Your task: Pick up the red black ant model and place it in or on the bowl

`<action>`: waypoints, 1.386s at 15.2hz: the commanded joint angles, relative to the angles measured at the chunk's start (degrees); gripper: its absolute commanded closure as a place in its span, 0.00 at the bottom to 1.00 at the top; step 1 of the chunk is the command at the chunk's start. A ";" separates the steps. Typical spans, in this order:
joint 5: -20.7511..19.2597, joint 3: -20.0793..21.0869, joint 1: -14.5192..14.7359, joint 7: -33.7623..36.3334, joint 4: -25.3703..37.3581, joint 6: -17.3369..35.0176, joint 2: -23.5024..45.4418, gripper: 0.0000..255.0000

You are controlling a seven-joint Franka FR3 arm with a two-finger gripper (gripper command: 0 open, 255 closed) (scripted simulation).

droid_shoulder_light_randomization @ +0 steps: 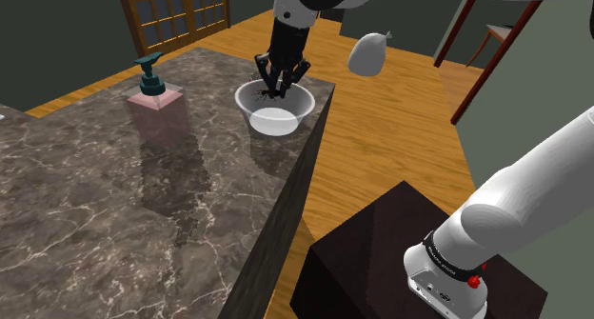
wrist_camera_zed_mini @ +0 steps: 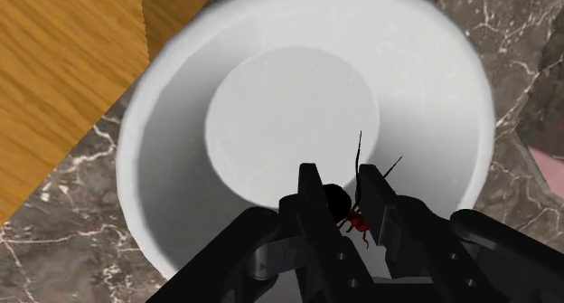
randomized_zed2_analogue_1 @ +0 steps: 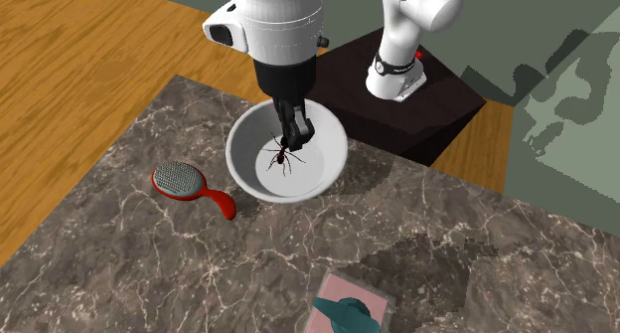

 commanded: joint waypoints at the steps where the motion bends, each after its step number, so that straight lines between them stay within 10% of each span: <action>1: 0.10 0.04 0.04 -0.09 -1.18 1.10 -0.12 1.00; 8: 0.10 0.04 0.04 -0.09 -1.16 1.09 -0.10 1.00; 9: 0.10 0.04 0.04 -0.09 -1.16 1.09 -0.10 0.00; 21: 0.25 -0.66 -0.34 -0.25 4.87 -6.09 -1.27 0.00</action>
